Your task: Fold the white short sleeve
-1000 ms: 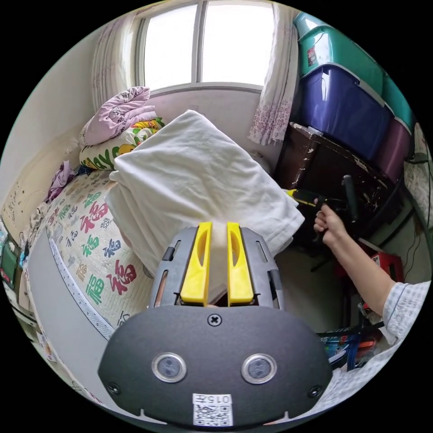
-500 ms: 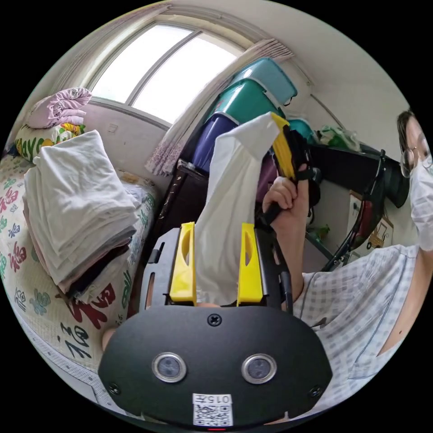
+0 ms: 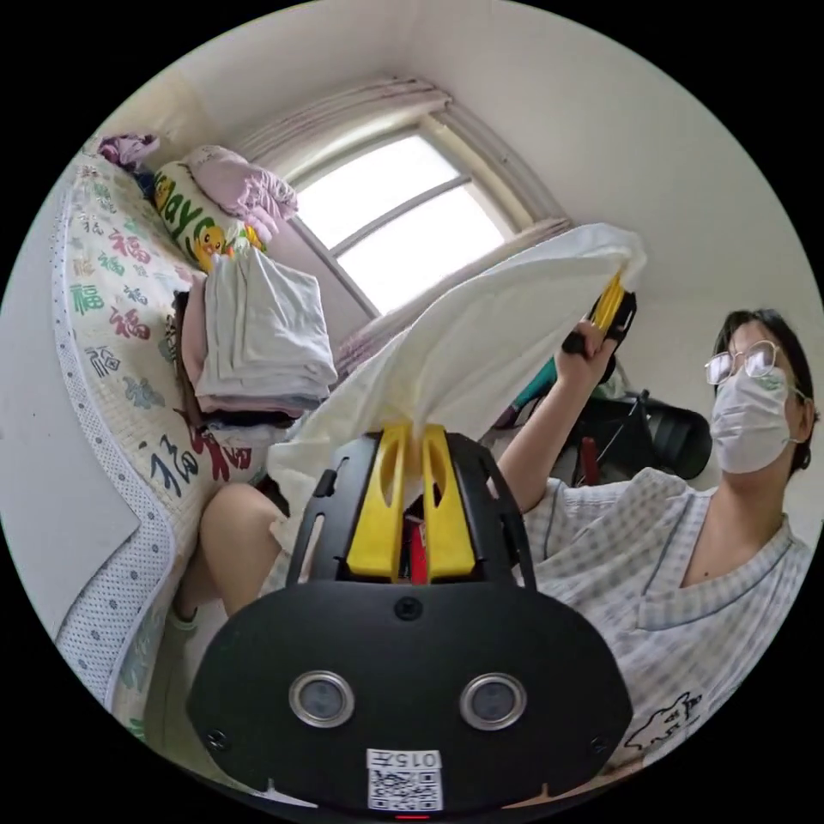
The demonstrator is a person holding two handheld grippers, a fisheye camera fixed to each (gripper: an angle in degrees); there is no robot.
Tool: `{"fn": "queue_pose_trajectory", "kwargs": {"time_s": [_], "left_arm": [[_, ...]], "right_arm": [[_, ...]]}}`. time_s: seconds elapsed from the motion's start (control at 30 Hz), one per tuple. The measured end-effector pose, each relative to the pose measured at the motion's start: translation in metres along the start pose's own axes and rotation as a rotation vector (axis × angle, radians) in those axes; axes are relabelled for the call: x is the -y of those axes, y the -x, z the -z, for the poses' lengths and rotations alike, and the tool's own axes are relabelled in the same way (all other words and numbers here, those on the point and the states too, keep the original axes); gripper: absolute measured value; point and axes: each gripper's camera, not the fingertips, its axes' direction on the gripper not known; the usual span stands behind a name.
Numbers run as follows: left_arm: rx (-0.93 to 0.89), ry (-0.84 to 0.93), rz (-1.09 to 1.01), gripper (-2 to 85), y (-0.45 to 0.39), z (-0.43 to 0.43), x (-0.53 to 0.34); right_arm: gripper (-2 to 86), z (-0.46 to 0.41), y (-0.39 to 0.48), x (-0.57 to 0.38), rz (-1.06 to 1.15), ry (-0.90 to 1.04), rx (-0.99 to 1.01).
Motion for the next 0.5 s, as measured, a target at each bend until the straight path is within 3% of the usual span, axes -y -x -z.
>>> {"fn": "queue_pose_trajectory", "kwargs": {"time_s": [0.07,0.17,0.2,0.37,0.43,0.5], "left_arm": [[0.222,-0.188,-0.1,0.1,-0.021,0.069,0.009],[0.411,-0.342,-0.11,-0.5,-0.034,0.156,0.053],[0.449,-0.353,-0.11,-0.6,-0.037,0.172,0.067],[1.001,-0.351,-0.207,-0.7,-0.103,0.256,0.208],[1.053,-0.456,-0.215,-0.7,-0.134,0.286,0.235],[1.024,-0.538,-0.261,-0.6,-0.17,0.307,0.247]], "right_arm": [[-0.4,-0.026,-0.006,0.018,0.035,0.003,-0.044],[-0.4,-0.084,-0.043,0.051,-0.001,0.044,-0.086],[-0.4,-0.116,-0.068,0.067,-0.05,0.095,-0.078],[-0.3,-0.282,-0.212,0.115,-0.361,0.322,-0.15],[-0.3,-0.357,-0.272,0.131,-0.482,0.425,-0.195],[-0.3,-0.39,-0.294,0.146,-0.555,0.411,-0.143]]}}
